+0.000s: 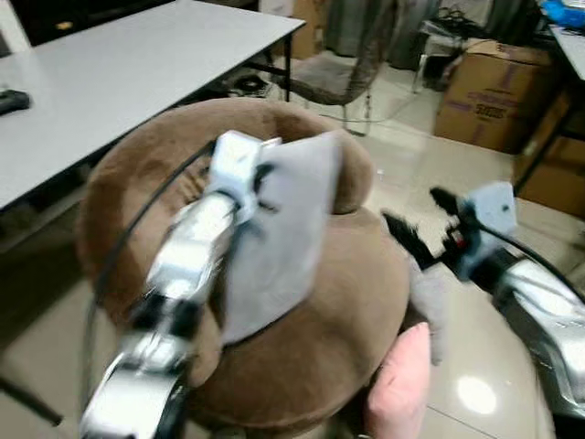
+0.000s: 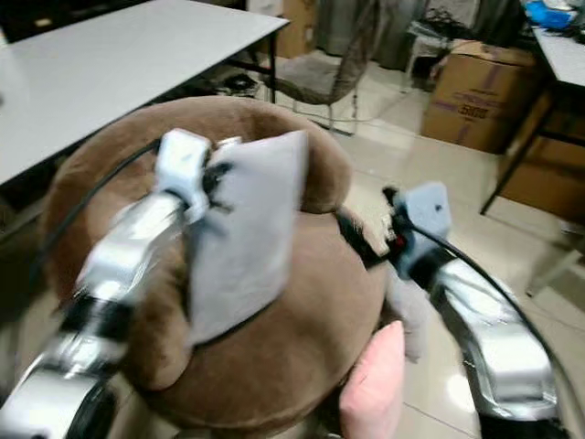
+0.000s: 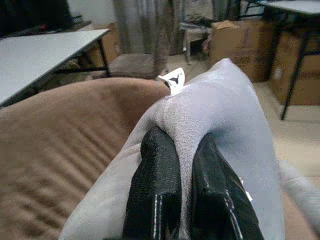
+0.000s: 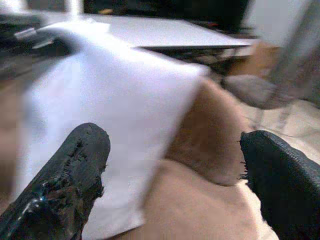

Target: Move the pillow to the sofa from floor

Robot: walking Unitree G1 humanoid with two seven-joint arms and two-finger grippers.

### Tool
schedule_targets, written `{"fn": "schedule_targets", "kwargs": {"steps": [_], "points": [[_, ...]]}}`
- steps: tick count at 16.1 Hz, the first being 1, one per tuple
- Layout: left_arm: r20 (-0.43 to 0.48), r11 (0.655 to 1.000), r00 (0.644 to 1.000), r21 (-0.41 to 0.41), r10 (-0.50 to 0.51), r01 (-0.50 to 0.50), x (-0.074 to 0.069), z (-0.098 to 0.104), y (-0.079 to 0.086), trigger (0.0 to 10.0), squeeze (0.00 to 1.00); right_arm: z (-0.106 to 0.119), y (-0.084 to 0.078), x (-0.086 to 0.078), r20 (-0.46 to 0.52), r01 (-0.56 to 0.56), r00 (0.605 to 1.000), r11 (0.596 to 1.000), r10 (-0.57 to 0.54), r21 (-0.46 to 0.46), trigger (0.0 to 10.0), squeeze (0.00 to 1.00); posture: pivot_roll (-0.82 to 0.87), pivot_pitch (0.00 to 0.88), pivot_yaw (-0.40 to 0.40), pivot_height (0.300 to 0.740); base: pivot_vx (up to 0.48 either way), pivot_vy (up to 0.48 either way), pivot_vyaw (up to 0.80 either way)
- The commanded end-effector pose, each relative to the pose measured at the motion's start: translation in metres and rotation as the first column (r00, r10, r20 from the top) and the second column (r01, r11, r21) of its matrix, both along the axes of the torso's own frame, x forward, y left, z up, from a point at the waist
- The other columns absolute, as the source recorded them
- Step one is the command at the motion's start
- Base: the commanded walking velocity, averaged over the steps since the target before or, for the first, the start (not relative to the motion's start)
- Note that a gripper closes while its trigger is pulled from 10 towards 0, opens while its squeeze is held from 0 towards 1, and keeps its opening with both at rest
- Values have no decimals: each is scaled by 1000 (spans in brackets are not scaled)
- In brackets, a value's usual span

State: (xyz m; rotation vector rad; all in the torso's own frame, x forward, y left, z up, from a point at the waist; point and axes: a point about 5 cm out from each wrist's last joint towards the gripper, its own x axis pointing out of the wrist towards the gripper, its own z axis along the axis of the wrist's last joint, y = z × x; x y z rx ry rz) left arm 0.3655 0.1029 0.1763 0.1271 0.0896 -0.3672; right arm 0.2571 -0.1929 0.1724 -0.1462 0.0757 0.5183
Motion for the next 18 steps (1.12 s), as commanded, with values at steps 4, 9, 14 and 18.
{"fn": "schedule_targets", "kwargs": {"steps": [4,9,14,18], "points": [[37,987,992,-110,123,-118,25,18,-10,10000,0,9,-13,-11,-29,-92,995,996,91,-14,10000,0,3,0,22,740,0,0,0],[-104,920,914,42,391,-389,23,-41,39,10000,0,3,-15,-24,-122,-199,974,979,192,-47,10000,0,0,0,19,740,0,0,0],[-204,849,829,222,521,-479,-19,-119,93,10000,0,-11,1,-44,-294,-404,876,915,382,-13,10000,0,-1,0,16,740,0,0,0],[-85,783,790,227,608,-579,-14,-101,116,10000,0,-13,2,-37,-302,-433,861,901,408,-17,10000,0,10,0,4,740,0,0,0]]}}
